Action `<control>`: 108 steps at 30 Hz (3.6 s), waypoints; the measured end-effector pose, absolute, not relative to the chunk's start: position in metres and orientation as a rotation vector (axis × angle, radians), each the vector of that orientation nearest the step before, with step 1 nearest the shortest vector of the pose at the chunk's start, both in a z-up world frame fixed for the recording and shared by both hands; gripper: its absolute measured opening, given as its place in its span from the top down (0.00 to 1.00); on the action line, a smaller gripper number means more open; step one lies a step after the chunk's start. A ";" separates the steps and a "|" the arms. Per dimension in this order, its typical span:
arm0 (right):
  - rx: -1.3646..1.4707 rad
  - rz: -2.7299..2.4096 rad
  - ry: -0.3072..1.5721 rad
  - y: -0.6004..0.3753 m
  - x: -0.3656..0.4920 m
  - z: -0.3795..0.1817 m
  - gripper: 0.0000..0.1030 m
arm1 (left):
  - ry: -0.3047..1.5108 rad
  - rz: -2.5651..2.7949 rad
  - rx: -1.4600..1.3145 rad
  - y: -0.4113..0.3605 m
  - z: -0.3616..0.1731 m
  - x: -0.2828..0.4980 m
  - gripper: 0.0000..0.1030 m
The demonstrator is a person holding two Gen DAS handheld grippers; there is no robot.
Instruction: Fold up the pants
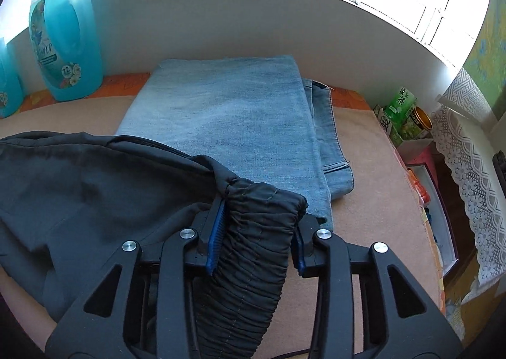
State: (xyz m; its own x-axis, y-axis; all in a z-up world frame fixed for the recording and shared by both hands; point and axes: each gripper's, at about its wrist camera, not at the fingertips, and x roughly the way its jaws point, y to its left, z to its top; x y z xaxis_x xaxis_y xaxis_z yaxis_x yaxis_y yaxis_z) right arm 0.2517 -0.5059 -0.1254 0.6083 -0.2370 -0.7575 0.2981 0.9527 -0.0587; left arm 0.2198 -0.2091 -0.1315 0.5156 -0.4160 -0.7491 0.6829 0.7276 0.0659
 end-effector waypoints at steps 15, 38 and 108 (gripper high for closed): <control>0.264 -0.194 0.803 -0.488 0.108 -0.147 0.39 | 0.761 -0.660 0.378 -0.202 -0.121 0.212 0.87; 0.892 -0.098 0.773 -0.468 0.130 -0.183 0.30 | 0.773 -0.767 0.435 -0.255 -0.134 0.175 0.73; 0.612 -0.307 0.674 -0.489 0.135 -0.142 0.71 | 0.863 -0.867 0.321 -0.260 -0.127 0.145 0.60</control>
State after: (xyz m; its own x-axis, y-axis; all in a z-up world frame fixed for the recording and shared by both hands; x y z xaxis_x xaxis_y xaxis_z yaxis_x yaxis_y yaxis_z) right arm 0.1352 -0.4892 -0.1423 0.7465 -0.0708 -0.6616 0.4524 0.7832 0.4266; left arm 0.1454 -0.2595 -0.1267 0.3467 -0.5326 -0.7721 0.7743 0.6271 -0.0849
